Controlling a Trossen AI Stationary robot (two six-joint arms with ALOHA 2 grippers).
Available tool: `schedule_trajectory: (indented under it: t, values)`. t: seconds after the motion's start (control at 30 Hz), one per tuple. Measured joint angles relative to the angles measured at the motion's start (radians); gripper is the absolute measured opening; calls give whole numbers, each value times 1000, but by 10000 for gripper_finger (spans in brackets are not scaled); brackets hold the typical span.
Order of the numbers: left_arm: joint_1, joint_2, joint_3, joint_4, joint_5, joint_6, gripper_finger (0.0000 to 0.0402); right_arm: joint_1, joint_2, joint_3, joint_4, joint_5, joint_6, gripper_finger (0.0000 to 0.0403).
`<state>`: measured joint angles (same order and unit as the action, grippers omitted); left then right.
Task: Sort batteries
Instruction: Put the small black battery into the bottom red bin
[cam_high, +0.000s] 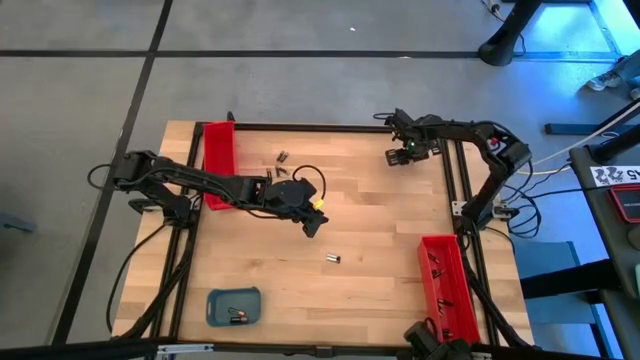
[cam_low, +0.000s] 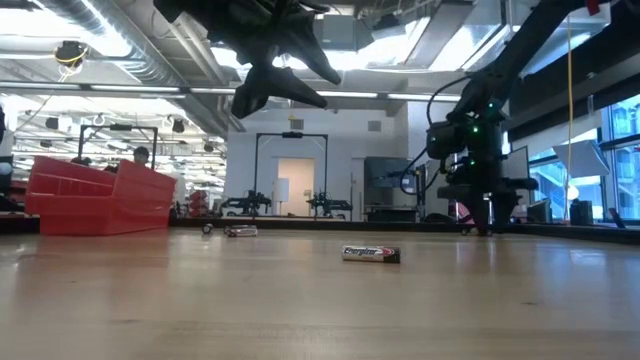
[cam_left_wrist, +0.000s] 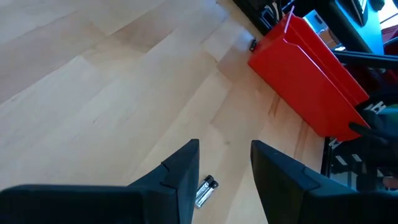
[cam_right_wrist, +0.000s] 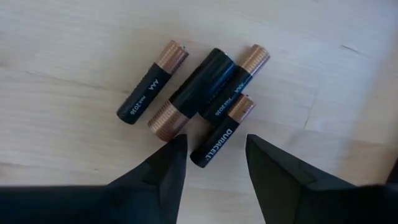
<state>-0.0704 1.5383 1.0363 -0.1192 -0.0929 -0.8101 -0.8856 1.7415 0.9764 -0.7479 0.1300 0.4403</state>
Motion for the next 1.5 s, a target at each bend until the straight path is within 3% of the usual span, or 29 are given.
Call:
schedule_trajectory:
  t: [0.17,0.47,0.73,0.87,1.1,1.17,1.5]
  values:
    - [0,0,0,0,0,-2,133,0,4,0,1,-7,-30,144]
    - [-4,0,0,-1,5,-2,133,-20,6,-1,-8,-23,-115,15]
    - [-13,0,0,-1,5,-2,133,-18,8,-2,-40,-47,-188,45]
    - [-13,0,0,-1,6,-2,133,9,7,-2,-86,-72,-219,35]
    - [-9,0,1,-45,5,-2,133,115,-8,-6,-138,-77,-240,13]
    - [-6,0,1,-74,3,-2,133,148,-25,-10,-150,-127,-239,14]
    - [-5,0,1,-64,-3,85,133,375,-203,-8,-117,-145,-216,12]
